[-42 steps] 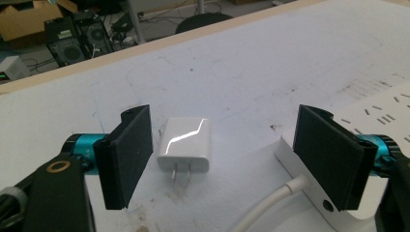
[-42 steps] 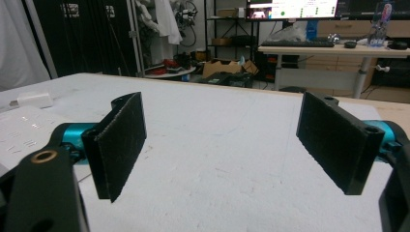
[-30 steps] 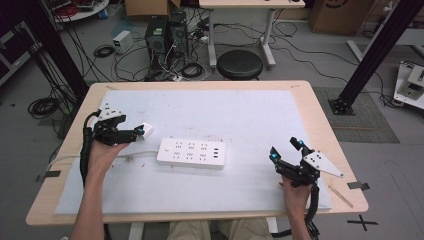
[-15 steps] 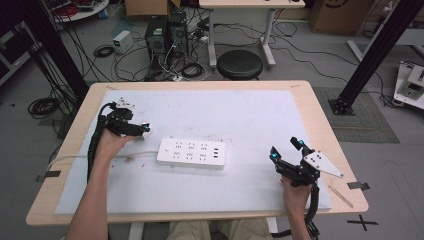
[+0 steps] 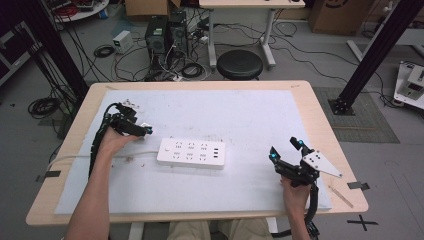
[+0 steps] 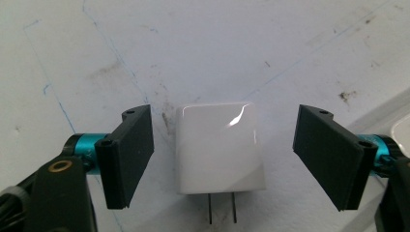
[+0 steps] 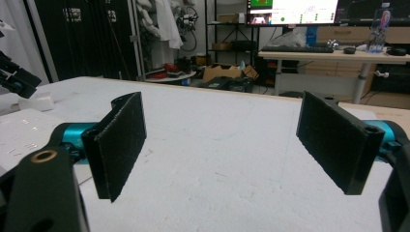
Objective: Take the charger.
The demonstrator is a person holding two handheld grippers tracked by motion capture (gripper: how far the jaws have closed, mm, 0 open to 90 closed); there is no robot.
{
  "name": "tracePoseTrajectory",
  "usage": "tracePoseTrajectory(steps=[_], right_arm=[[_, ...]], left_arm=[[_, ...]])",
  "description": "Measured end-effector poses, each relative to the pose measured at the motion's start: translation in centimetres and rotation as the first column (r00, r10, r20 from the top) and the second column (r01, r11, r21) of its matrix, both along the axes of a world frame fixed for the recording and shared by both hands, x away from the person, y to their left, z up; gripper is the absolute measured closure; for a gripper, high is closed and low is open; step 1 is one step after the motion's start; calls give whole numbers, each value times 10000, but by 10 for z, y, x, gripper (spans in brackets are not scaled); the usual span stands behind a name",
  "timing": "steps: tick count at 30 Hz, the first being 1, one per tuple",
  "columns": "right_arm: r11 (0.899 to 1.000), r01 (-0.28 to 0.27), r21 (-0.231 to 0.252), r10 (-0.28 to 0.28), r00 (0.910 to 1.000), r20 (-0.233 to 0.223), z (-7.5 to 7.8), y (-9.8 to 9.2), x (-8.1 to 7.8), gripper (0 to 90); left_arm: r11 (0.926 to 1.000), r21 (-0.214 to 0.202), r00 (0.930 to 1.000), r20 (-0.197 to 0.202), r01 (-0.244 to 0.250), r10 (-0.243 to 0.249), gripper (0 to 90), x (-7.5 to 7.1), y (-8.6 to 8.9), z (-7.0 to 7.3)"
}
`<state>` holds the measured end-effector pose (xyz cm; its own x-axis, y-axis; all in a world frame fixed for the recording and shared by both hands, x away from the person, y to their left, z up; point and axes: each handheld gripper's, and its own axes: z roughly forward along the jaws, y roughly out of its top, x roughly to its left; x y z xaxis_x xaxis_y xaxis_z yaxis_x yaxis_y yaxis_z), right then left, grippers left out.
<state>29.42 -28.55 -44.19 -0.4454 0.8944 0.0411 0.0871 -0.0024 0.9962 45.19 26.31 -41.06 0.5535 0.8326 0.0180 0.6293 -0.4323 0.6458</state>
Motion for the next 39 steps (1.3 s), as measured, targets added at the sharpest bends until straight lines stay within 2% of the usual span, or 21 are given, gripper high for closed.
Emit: tracePoseTrajectory(steps=[10,13,21,26,28,30,31,36,39], right_arm=[[10000,28,18,-28,10000,-45,0,0,0,183],[10000,19,32,-19,10000,-80,0,1,0,183],[10000,45,-55,-45,10000,-53,0,1,0,183],[10000,42,-87,-43,10000,-31,0,2,0,183],[9999,43,-96,-43,10000,-36,0,2,0,183],[9999,46,-90,-47,10000,-33,0,2,0,183],[9999,93,-62,-94,9999,-80,0,2,-1,183],[9998,44,-173,-43,10000,75,0,1,0,183],[10000,58,-45,-58,10000,-25,0,1,0,183]], left_arm=[[9994,339,9986,-516,-49,66,228,7,-2,-13],[9995,302,9981,-599,-89,107,233,7,-2,-17],[9993,344,9977,-652,-158,181,281,7,-1,-21],[9996,230,9980,-600,-174,187,320,6,0,-22],[9997,169,9983,-565,-151,160,399,6,1,-21],[9997,169,9983,-565,-151,160,399,6,1,-21],[9999,91,9990,-416,-125,129,423,3,1,-22],[9995,137,9987,-419,-273,279,424,3,0,-22],[9994,141,9985,-430,-328,334,425,3,-1,-21]])
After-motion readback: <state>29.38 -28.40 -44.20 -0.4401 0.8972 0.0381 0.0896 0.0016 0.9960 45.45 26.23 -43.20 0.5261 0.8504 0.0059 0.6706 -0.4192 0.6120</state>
